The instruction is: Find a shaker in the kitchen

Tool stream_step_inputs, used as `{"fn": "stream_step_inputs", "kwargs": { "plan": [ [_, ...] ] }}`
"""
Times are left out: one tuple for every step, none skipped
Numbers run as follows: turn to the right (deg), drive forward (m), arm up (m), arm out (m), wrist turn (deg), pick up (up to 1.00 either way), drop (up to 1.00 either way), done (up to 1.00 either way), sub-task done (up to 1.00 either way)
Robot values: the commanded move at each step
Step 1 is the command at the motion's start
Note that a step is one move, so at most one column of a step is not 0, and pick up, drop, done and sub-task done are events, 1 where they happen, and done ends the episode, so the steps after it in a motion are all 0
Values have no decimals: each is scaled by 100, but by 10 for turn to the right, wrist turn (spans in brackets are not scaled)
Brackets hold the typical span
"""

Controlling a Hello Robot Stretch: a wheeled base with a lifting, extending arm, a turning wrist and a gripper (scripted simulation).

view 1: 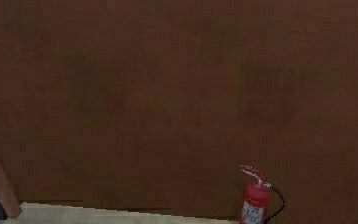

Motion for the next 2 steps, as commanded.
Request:
{"fn": "stream_step_inputs", "kwargs": {
  "plan": [
    [0, 15, 0, 0, 0, 0, 0, 0, 0],
    [-240, 0, 0, 0, 0, 0, 0, 0, 0]
  ]
}}
